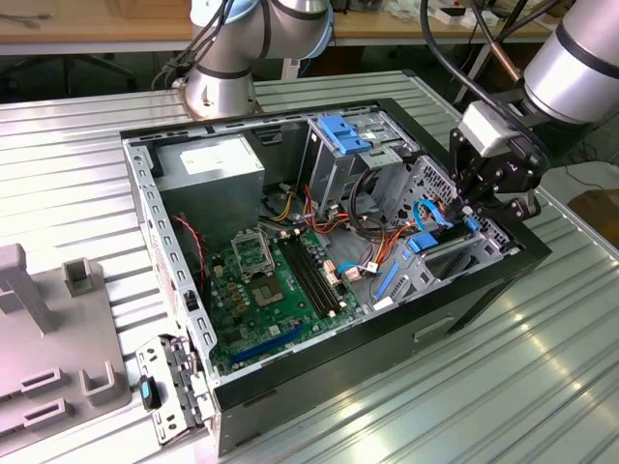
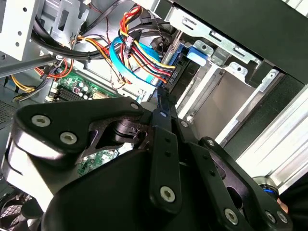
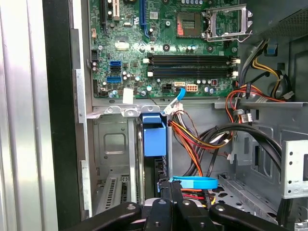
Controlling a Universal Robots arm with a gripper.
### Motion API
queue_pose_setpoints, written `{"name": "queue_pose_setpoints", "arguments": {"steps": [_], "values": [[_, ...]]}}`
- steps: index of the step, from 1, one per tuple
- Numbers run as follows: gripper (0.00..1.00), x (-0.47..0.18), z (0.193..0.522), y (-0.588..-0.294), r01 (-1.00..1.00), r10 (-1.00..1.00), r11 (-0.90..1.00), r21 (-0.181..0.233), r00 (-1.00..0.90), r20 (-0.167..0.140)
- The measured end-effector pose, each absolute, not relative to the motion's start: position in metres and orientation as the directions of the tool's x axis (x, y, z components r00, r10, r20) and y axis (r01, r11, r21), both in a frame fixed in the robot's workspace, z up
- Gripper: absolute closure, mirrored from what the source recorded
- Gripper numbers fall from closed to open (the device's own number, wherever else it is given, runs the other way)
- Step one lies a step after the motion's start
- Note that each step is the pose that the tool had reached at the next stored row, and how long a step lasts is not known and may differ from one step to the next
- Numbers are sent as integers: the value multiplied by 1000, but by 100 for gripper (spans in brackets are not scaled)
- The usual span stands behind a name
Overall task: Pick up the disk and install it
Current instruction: 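Insert the second disk wire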
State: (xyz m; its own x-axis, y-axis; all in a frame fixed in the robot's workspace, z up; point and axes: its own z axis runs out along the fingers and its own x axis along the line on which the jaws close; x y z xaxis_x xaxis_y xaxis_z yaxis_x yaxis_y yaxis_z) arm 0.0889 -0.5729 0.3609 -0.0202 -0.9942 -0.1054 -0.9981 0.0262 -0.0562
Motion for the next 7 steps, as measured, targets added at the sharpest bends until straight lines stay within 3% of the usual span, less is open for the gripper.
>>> {"name": "queue_pose_setpoints", "arguments": {"steps": [7], "values": [[89, 89, 361, -573, -998, -994, 26, -56, -20, -105]]}}
